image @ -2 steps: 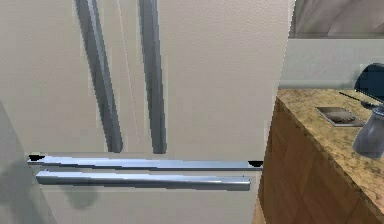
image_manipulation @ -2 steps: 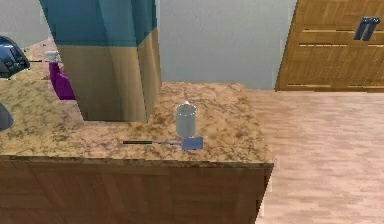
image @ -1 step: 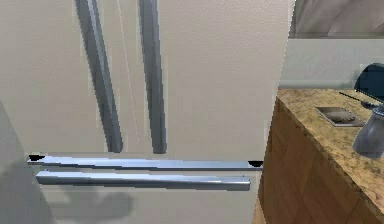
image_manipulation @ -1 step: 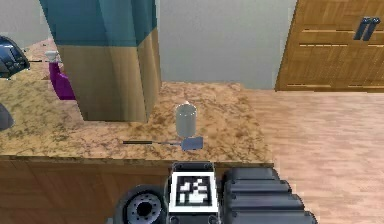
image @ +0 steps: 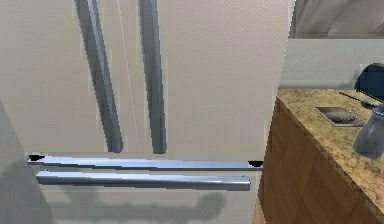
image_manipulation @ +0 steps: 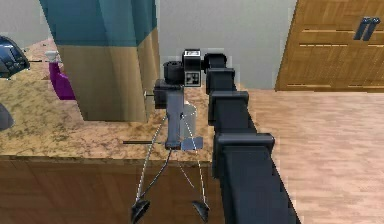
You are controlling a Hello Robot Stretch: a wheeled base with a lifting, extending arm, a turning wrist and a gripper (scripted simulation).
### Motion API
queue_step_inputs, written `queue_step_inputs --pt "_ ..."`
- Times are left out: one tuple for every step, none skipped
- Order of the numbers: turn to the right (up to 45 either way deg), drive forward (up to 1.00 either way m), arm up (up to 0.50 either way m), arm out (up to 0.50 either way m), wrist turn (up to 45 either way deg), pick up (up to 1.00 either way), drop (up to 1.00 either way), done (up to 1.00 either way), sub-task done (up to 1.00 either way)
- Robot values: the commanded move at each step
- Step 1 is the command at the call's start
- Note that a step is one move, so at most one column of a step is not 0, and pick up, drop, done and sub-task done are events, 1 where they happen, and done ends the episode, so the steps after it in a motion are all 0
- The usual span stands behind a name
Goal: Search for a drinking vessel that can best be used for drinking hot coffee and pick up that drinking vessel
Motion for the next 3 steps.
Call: queue_step_inputs --pt "0.0 0.0 0.0 0.0 45.0 0.0 0.0 0.0 0.0" --pt "0.0 0.0 0.0 0.0 45.0 0.0 0.0 0.0 0.0" --pt "0.0 0.0 0.0 0.0 45.0 0.0 0.0 0.0 0.0"
